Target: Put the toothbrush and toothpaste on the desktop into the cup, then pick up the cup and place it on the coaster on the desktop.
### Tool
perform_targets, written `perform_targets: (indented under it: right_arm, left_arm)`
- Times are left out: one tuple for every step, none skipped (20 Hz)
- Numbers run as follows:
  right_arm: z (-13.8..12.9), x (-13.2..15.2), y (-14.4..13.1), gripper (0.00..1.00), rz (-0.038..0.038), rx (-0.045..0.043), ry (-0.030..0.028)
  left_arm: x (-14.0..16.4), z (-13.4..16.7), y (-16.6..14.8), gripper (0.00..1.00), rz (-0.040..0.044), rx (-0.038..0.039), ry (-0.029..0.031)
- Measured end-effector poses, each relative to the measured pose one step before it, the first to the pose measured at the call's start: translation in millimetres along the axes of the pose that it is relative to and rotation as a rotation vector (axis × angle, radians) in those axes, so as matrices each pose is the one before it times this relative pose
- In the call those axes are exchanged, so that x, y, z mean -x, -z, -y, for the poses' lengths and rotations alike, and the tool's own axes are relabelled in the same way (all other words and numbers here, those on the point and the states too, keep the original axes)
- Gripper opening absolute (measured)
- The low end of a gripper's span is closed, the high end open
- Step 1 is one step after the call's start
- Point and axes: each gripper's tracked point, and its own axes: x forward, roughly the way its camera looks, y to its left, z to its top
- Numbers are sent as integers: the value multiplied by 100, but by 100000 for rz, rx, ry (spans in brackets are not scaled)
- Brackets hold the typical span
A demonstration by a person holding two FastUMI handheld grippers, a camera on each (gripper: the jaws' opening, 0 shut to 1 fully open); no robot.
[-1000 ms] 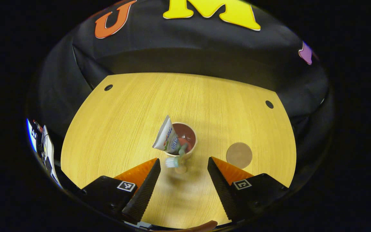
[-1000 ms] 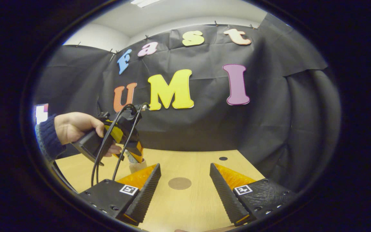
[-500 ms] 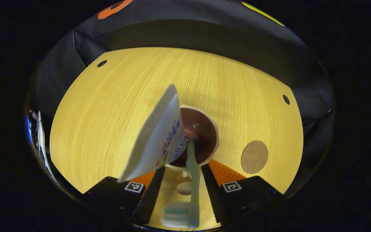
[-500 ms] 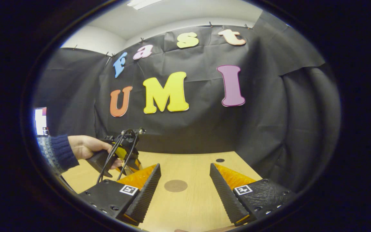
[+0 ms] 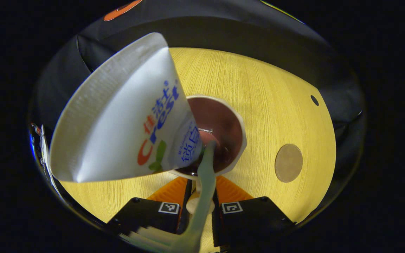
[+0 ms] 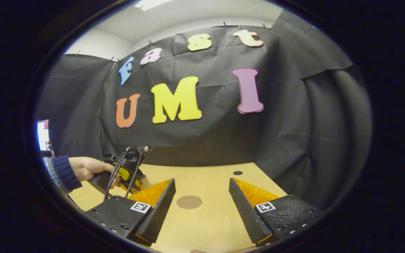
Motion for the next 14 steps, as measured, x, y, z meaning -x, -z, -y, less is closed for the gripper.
perform_targets:
  right_arm:
    - [207,-93,117,93,-409,231,616]
    - [22,-12,69,93,-51,344,398]
    - [39,-2,-54,92,-18,197,188]
    - [-20,-12,49,91,57,-35,317]
    - [28,-81,-23,91,-139,-56,166]
    - [51,-12,208,92,-476,125,17]
    - [-11,-81,68,92,-399,314,291]
    - [23,-20,141,92,-359,353,431]
    - [71,-20,61,93,-356,300,368]
    - [-13,44,55,93,-173,81,110]
    - [-49,96,-57,92,-192,-230,-486]
    - [-68,-55,7,92,-119,-178,-400]
    - [100,14,-37,92,155,228,106]
    - [214,22,-44,92,353,562,377]
  left_arm:
    - [906,114,-885,30,869,388,945]
    - [989,201,-1059,30,1364,-412,206]
    - [1164,181,-1219,30,1544,-2020,-572]
    - [1073,330,-1191,29,1444,-1925,-187]
    - [1033,592,-1247,30,1282,-2280,644]
    - [962,778,-1302,30,1265,-2025,1102]
    - [802,923,-1303,30,898,-1895,1014]
    - [638,953,-1359,29,800,-2194,591]
    - [437,1018,-1366,29,447,-2038,575]
    - [280,1113,-1330,29,-164,-2040,958]
    - [83,1272,-1323,30,-542,-1786,1864]
    - [-94,1350,-1305,29,-992,-1496,2450]
    - [-195,1249,-1307,29,-1192,-628,1930]
    - [-301,1142,-1384,34,-1044,-256,1103]
